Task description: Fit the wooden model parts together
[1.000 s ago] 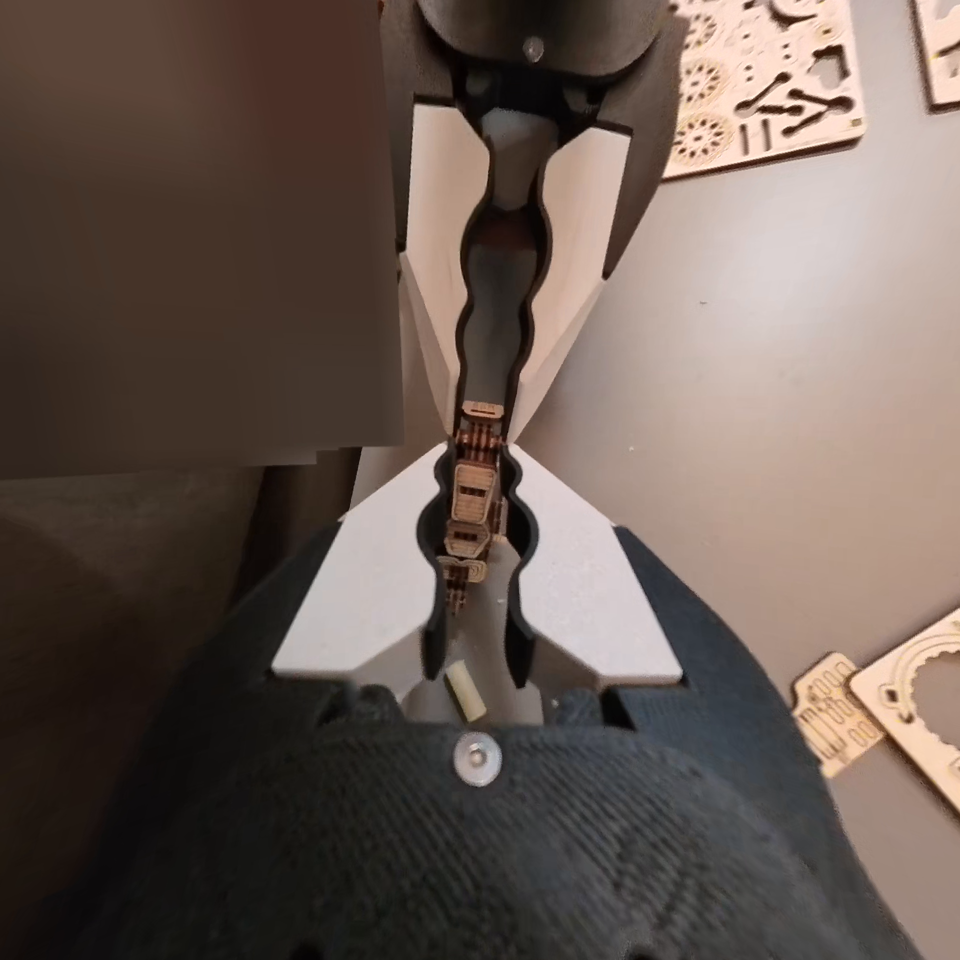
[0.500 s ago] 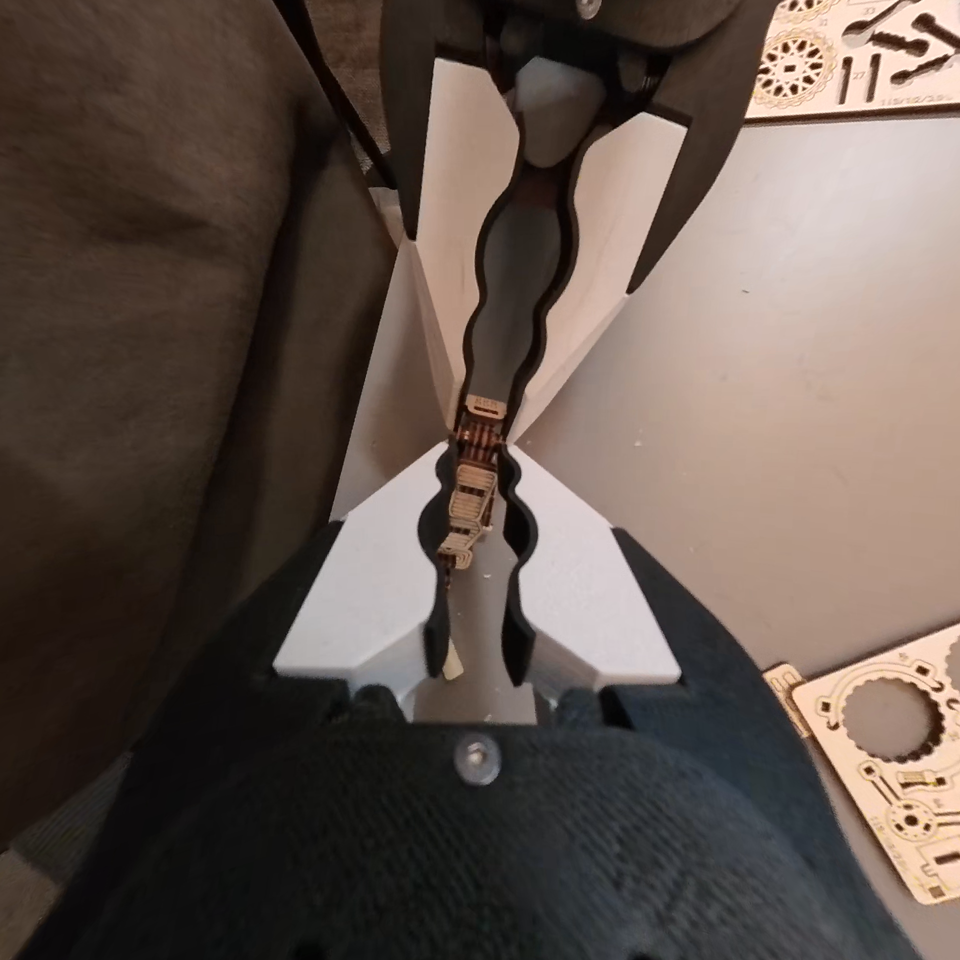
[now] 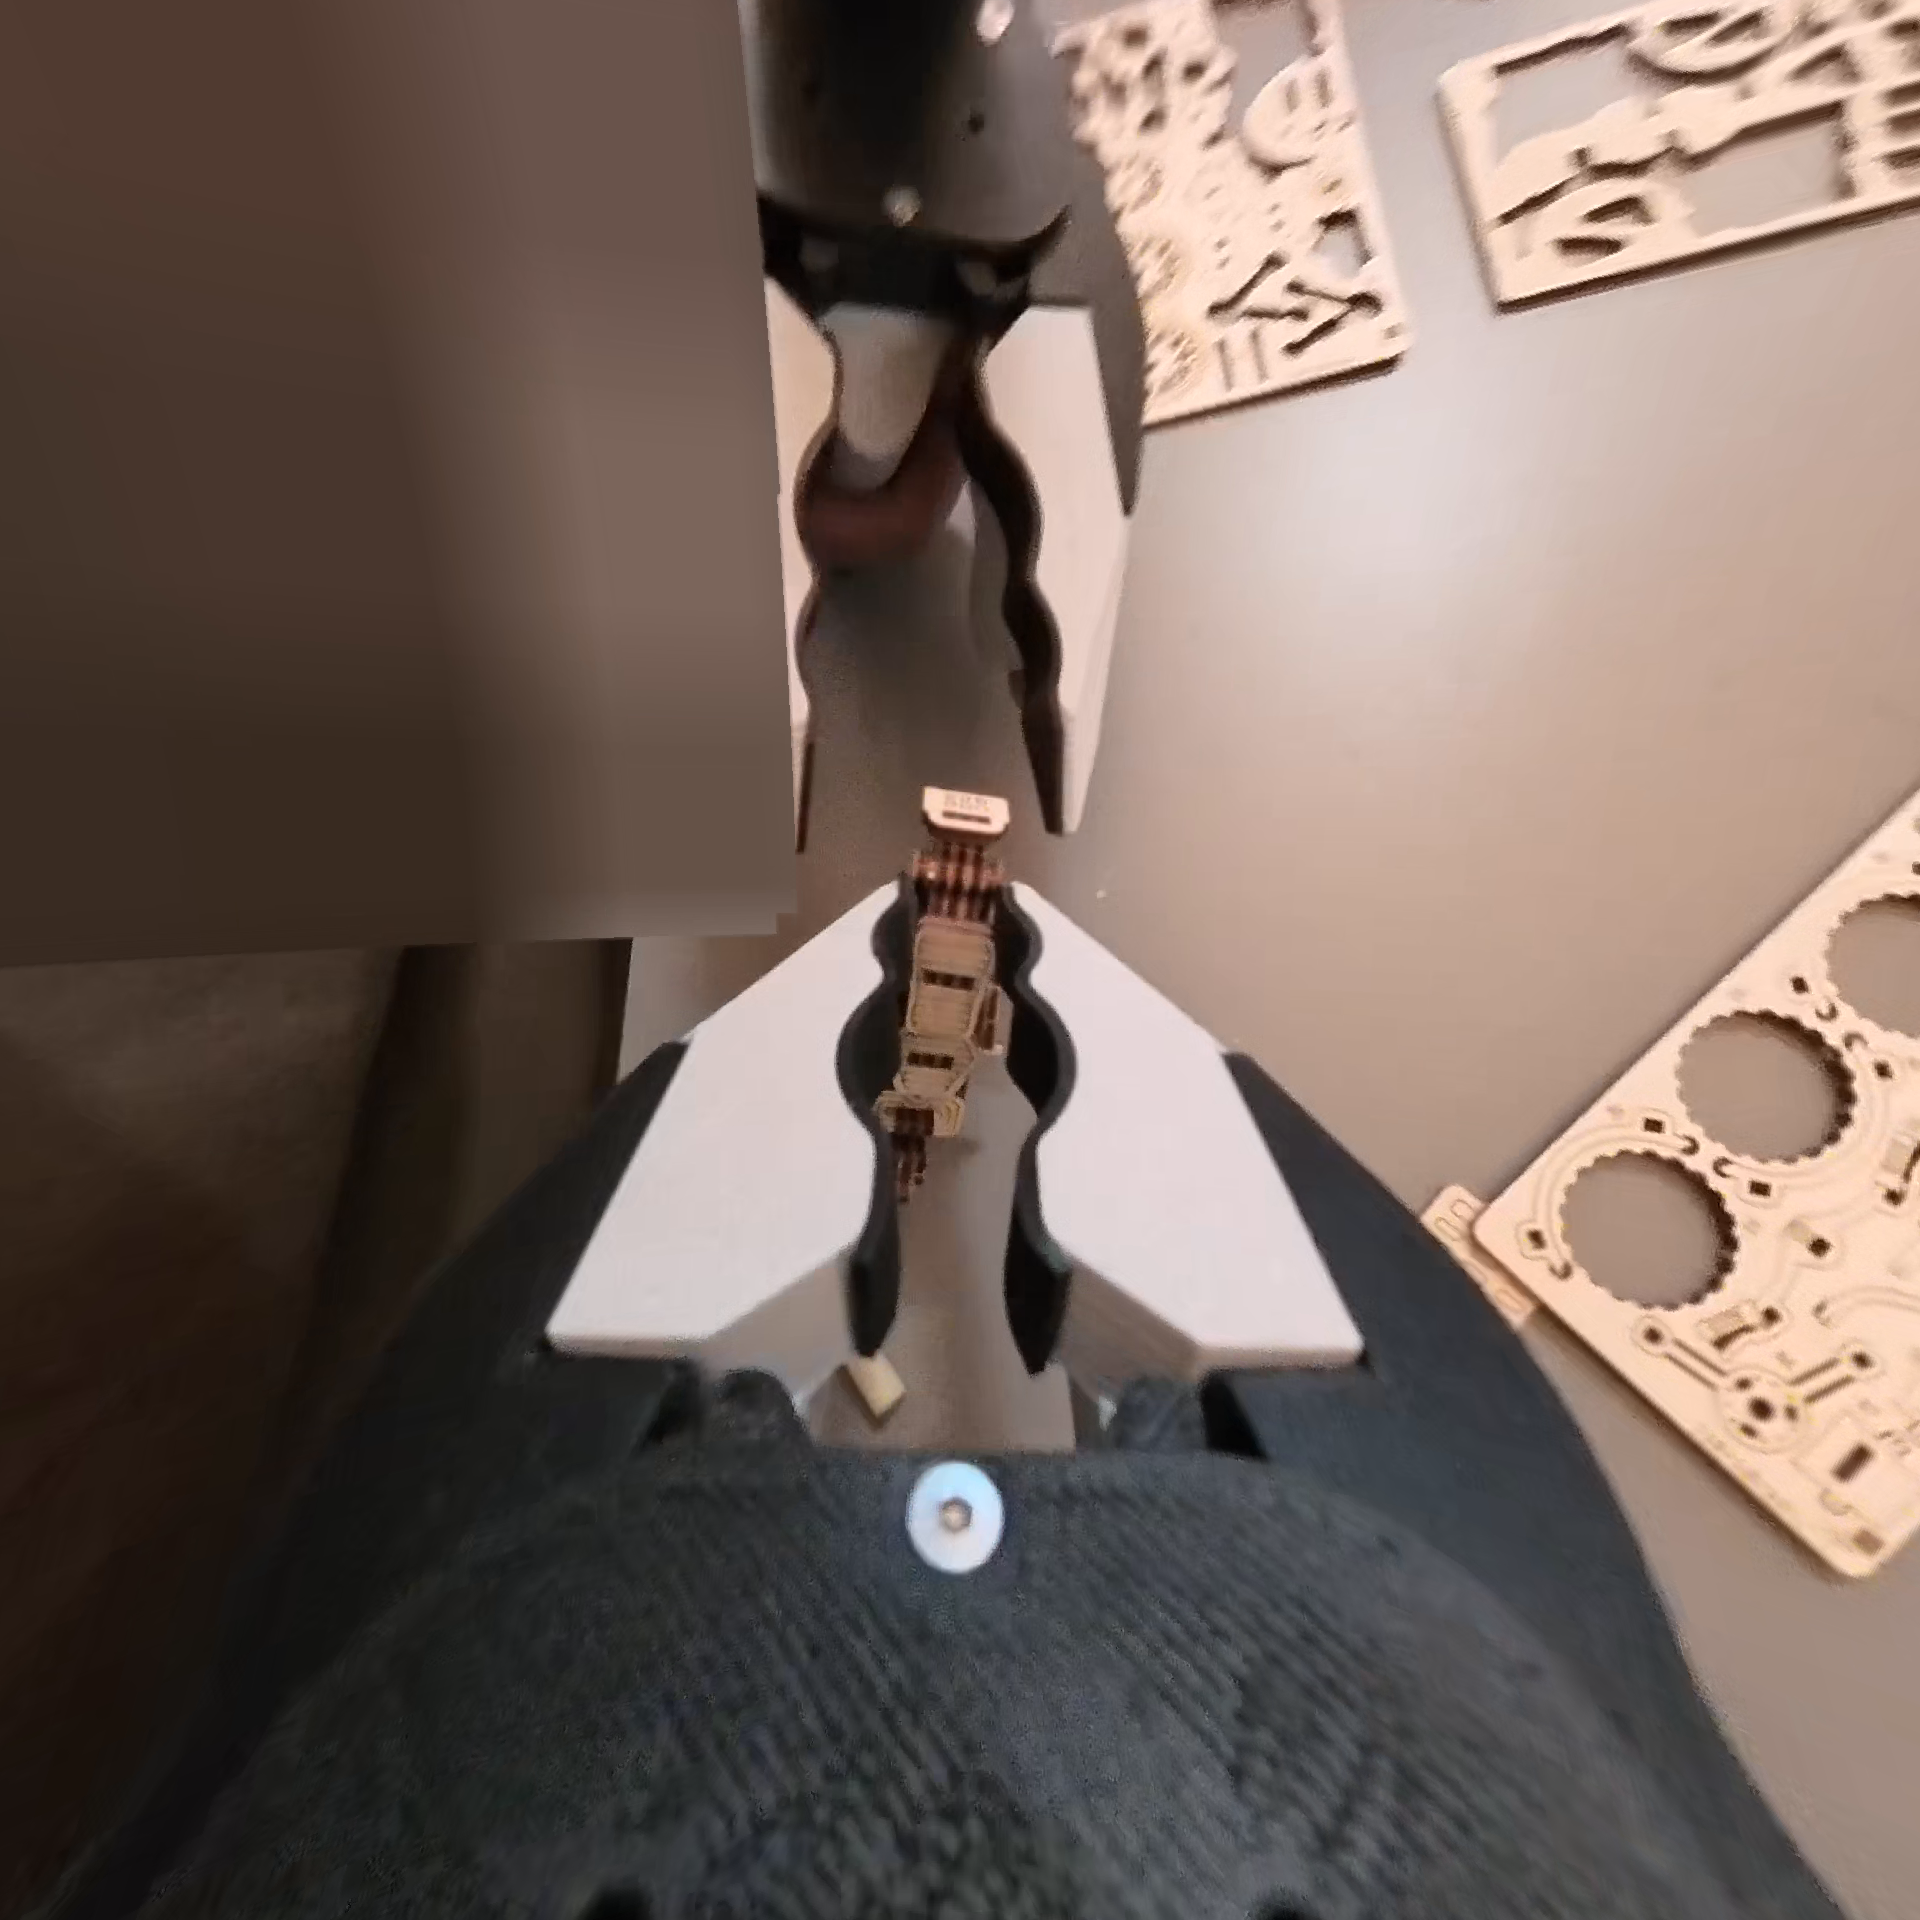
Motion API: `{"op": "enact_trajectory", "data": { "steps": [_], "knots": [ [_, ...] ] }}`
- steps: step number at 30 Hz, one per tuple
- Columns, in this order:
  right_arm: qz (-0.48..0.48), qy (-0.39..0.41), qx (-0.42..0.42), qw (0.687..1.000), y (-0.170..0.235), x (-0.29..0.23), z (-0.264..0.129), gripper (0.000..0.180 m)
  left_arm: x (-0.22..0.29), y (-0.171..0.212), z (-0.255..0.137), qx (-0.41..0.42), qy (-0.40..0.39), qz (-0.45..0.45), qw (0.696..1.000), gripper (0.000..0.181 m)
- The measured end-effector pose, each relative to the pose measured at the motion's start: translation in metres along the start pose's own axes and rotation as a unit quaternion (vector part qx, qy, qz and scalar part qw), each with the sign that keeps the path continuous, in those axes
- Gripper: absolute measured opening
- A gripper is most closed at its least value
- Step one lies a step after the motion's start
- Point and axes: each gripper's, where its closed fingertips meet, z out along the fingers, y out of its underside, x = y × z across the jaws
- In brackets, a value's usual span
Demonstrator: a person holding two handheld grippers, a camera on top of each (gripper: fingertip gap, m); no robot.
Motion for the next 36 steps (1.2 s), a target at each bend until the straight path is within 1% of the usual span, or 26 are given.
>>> {"op": "enact_trajectory", "data": {
  "steps": [3, 8, 12, 14, 18, 21, 22, 27, 36],
  "knots": [
    [0.069, 0.005, 0.086, 0.994, -0.011, 0.009, -0.01, 0.013, -0.004, -0.008, -0.004, 0.03, 0.011, -0.04, 0.999, 0.05],
    [0.17, -0.029, 0.228, 0.958, -0.025, 0.013, -0.021, 0.013, 0.0, -0.02, -0.006, 0.081, 0.05, -0.098, 0.991, 0.045],
    [0.204, -0.042, 0.295, 0.933, -0.029, 0.011, -0.021, 0.013, 0.004, -0.022, -0.006, 0.091, 0.063, -0.104, 0.988, 0.036],
    [0.219, -0.054, 0.318, 0.921, -0.03, 0.01, -0.021, 0.013, 0.006, -0.024, -0.006, 0.097, 0.07, -0.107, 0.987, 0.029],
    [0.241, -0.073, 0.351, 0.902, -0.029, 0.008, -0.021, 0.013, 0.007, -0.026, -0.007, 0.106, 0.083, -0.12, 0.984, 0.024],
    [0.247, -0.078, 0.367, 0.894, -0.029, 0.006, -0.021, 0.013, 0.008, -0.026, -0.008, 0.107, 0.093, -0.122, 0.982, 0.021],
    [0.244, -0.079, 0.368, 0.894, -0.029, 0.005, -0.021, 0.013, 0.008, -0.026, -0.008, 0.109, 0.096, -0.122, 0.982, 0.016],
    [0.218, -0.058, 0.354, 0.908, -0.029, 0.002, -0.021, 0.013, 0.009, -0.025, -0.008, 0.106, 0.104, -0.119, 0.982, 0.016],
    [0.207, -0.03, 0.342, 0.916, -0.025, 0.007, -0.02, 0.015, 0.004, -0.022, -0.007, 0.098, 0.095, -0.13, 0.982, 0.016]
  ]
}}
